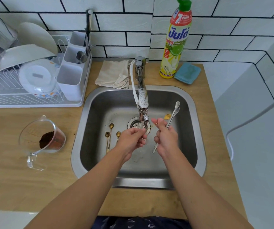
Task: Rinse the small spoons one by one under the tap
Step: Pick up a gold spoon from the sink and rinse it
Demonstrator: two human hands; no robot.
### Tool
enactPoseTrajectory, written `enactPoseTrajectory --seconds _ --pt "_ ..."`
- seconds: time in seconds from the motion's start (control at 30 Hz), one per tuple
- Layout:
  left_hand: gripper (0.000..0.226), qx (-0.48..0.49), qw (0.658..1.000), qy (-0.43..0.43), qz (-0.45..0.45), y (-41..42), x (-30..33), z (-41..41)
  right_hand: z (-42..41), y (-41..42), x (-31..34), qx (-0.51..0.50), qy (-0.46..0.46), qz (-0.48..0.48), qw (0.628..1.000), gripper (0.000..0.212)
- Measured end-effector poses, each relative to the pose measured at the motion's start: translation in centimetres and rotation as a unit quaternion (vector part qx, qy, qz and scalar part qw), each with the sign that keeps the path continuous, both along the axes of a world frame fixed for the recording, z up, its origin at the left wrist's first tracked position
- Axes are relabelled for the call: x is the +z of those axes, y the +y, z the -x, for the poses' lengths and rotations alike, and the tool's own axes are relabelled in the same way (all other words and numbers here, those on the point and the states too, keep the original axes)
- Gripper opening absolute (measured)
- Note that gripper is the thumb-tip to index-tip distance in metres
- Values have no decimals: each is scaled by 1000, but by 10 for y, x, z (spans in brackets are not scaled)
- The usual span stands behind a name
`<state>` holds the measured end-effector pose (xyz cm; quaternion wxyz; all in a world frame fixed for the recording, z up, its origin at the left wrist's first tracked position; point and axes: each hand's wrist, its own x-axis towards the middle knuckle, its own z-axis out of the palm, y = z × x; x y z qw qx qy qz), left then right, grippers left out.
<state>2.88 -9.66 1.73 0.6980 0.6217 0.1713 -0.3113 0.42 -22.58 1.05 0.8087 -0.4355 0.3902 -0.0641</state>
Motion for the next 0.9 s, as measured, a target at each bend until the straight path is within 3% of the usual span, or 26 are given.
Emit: enactPoseTrajectory --seconds 0.1,0.27,0.47,0.6,0.67,0.73,0.9 --pt "21 36 999 18 4 -1 0 1 1 3 2 15 -2 8 1000 42" --pt "13 56 985 64 148 0 -2 5 -1 -4 3 -13 -2 -3 1000 20" --pt "20 56 996 46 53 -8 2 -7 1 1 -3 12 0 -1 1000 19" --pt "17 -100 995 7 29 5 4 -1 -4 -10 -3 -1 -2 8 1000 16" --pt "19 -160 986 -22 -33 13 4 3 -6 -12 -3 40 5 14 999 15" --pt "18 -151 985 -39 -68 19 5 6 -5 -4 -2 113 19 12 993 14" --pt "17 -126 990 -42 -37 34 11 8 7 17 -6 208 14 2 978 27"
